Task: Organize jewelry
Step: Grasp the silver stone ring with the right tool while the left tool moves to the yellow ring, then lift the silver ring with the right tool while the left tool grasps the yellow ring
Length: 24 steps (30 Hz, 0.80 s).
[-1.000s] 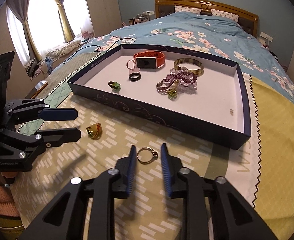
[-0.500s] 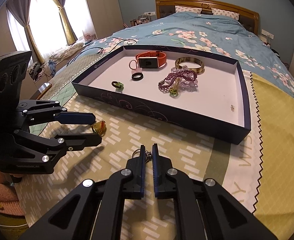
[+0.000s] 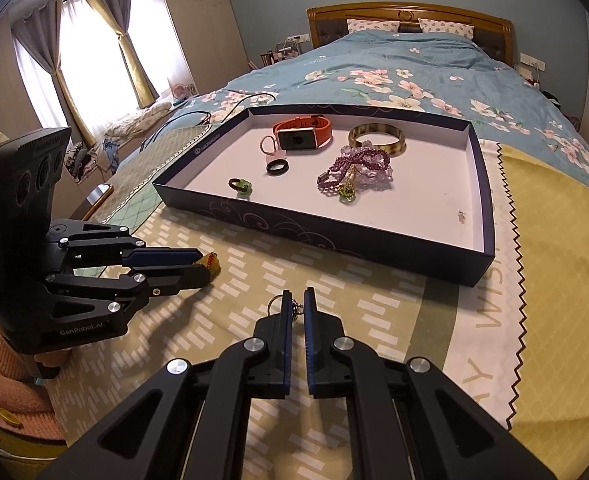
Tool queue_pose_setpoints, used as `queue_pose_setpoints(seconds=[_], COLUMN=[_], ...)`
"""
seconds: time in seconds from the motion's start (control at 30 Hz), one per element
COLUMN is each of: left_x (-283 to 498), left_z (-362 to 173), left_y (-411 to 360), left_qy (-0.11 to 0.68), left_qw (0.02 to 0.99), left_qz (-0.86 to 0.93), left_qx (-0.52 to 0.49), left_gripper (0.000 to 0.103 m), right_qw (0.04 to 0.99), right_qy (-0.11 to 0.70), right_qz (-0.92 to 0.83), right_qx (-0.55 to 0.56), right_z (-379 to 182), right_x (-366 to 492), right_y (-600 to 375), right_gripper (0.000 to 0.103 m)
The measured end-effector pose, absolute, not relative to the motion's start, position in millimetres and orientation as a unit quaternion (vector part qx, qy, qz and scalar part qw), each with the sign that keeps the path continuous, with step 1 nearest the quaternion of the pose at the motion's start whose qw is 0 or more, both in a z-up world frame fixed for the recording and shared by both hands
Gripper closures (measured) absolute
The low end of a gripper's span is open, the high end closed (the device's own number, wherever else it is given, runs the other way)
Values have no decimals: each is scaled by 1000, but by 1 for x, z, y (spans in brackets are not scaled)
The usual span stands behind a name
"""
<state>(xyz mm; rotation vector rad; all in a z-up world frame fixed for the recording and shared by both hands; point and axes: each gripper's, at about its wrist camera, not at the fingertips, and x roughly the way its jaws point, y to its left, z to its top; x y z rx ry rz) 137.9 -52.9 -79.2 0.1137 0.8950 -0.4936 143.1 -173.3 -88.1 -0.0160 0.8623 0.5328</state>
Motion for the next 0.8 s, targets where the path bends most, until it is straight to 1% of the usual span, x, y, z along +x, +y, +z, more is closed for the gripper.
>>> queue_pose_setpoints(seconds=[0.8], left_x=[123], left_z=[-64], left_y=[-35], left_qy=[411], left_qw=[885], left_qz=[-219], left_qx=[18], left_gripper=[88], right_qw=[879], right_qy=[394], right_qz=[267], right_qx=[30], right_z=[-81], right_x=[142], right_y=[-178], right_gripper=[99])
